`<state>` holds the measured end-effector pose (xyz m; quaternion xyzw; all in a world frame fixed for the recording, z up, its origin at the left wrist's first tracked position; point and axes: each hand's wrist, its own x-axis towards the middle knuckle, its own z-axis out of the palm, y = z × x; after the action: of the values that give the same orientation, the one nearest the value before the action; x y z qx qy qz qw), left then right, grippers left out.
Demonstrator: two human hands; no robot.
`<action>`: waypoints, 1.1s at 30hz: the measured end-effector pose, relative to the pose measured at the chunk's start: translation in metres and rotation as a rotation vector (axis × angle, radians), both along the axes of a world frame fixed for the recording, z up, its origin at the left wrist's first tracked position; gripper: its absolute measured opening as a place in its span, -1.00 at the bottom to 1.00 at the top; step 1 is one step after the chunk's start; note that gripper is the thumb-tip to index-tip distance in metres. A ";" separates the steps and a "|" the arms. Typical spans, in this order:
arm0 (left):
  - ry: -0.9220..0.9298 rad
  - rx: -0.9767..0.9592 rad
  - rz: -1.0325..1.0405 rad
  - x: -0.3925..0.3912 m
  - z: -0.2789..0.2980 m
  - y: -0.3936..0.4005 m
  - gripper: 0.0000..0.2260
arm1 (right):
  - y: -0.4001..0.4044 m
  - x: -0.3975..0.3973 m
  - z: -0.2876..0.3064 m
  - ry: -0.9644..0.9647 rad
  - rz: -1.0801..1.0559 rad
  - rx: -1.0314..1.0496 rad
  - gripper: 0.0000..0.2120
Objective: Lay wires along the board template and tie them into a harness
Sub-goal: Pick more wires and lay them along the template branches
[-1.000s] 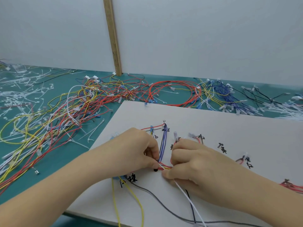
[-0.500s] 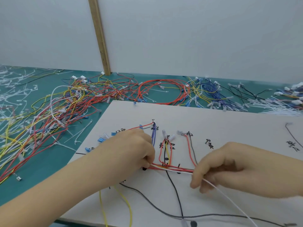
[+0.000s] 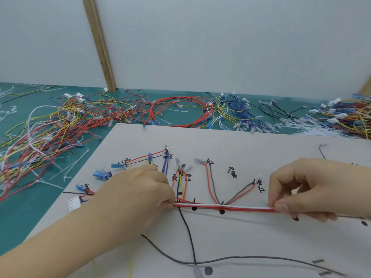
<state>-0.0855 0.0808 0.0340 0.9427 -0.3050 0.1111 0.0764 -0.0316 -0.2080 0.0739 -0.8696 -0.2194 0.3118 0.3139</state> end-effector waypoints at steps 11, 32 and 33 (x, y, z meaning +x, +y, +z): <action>0.224 -0.228 -0.123 0.021 0.007 -0.054 -0.90 | -0.047 0.001 -0.005 -0.033 -0.197 -0.093 -0.92; 0.338 -0.252 -0.088 0.043 -0.005 -0.138 -0.90 | -0.048 0.007 -0.023 -0.086 -0.265 -0.022 -0.83; 0.365 -0.267 -0.079 0.044 -0.006 -0.138 -0.90 | -0.048 0.007 -0.022 -0.092 -0.263 -0.026 -0.83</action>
<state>-0.0415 -0.0576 0.0284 0.9160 -0.3055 -0.0249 0.2587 -0.0247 -0.2558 0.0516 -0.9081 -0.1137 0.2308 0.3304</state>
